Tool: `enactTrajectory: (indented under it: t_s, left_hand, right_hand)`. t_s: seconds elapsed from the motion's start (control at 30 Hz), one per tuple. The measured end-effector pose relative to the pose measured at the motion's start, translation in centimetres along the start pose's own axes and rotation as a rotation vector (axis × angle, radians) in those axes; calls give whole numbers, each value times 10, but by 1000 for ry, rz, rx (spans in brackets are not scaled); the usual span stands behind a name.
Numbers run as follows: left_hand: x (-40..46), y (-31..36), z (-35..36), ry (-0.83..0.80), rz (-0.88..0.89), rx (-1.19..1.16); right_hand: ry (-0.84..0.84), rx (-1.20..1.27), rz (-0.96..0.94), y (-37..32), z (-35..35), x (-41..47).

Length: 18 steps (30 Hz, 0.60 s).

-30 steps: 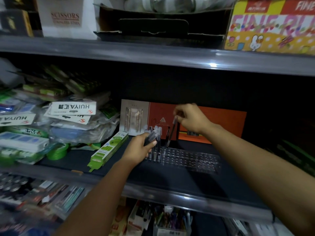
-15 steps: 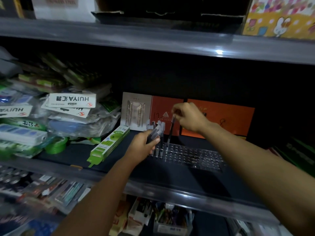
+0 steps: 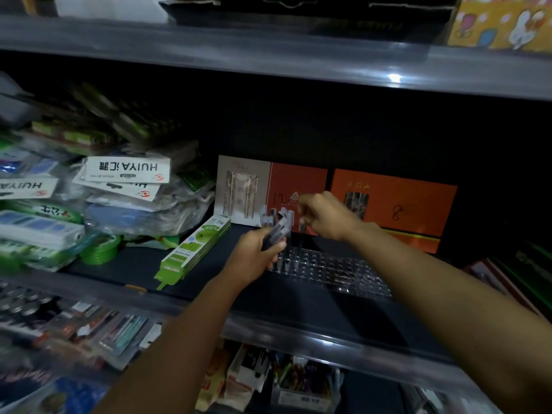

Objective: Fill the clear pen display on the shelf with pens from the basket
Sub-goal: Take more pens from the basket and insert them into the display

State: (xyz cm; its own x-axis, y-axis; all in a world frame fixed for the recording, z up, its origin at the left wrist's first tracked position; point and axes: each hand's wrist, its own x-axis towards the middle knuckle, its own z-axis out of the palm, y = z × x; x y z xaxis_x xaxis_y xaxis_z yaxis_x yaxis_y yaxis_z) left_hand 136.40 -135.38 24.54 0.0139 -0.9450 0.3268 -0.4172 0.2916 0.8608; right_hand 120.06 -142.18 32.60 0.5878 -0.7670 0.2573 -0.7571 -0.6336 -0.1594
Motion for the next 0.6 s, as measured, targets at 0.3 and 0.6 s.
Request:
enactTrajectory:
  t_s: [0.3, 0.6]
  left_hand:
    - [0, -1, -3, -27, -34, -88]
    - [0, 7, 3, 17, 25, 149]
  right_hand:
    - [58, 25, -54, 2, -11, -5]
    - [-31, 375, -205, -32, -37, -28]
